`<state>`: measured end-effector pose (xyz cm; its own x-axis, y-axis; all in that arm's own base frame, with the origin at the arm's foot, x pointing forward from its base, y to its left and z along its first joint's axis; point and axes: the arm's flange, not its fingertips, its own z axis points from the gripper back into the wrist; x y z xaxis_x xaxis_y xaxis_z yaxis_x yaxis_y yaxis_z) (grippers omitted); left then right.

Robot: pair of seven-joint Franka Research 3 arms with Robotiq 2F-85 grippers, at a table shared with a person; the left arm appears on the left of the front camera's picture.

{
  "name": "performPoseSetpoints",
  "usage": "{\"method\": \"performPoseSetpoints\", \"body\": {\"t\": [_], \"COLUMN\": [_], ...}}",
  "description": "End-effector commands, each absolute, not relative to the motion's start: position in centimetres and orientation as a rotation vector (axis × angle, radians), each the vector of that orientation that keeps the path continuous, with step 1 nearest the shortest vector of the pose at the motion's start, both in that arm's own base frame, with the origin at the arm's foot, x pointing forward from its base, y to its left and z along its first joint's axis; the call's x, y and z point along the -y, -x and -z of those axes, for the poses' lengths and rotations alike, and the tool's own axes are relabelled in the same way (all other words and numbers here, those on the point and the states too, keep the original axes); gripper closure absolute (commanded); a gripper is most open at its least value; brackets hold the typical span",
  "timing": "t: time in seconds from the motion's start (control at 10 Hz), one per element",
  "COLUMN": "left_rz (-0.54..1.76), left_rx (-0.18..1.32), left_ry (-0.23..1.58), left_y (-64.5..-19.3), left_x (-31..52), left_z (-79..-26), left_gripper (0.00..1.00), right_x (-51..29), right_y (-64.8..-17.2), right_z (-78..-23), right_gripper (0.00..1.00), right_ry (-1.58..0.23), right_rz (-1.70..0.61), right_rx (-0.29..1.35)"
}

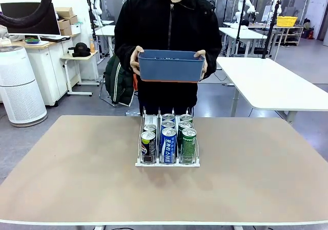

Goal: Fill the beverage cans into the dispenser.
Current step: Pick up the Pepsi coke handed by the human.

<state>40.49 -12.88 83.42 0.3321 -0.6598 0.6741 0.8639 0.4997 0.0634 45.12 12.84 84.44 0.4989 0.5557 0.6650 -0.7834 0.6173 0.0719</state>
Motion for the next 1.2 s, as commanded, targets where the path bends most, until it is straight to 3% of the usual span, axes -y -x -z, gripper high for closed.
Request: {"method": "performPoseSetpoints", "body": {"t": [0.0, 1.1], "left_rz": [1.019, 1.019], "left_rx": [0.701, 0.701], "left_ry": [0.338, 0.338], "left_y": [-40.53, -40.53], "left_x": [12.68, 12.68], "left_z": [-83.35, -83.35], "left_gripper": [0.00, 0.00], "right_x": [-12.82, -12.82], "right_y": [-45.02, -45.02], "right_z": [-84.53, -84.53], "right_gripper": [0.00, 0.00], "right_ry": [-0.392, -0.392], "right_rz": [-0.837, -0.837], "right_rx": [0.645, 0.645]}}
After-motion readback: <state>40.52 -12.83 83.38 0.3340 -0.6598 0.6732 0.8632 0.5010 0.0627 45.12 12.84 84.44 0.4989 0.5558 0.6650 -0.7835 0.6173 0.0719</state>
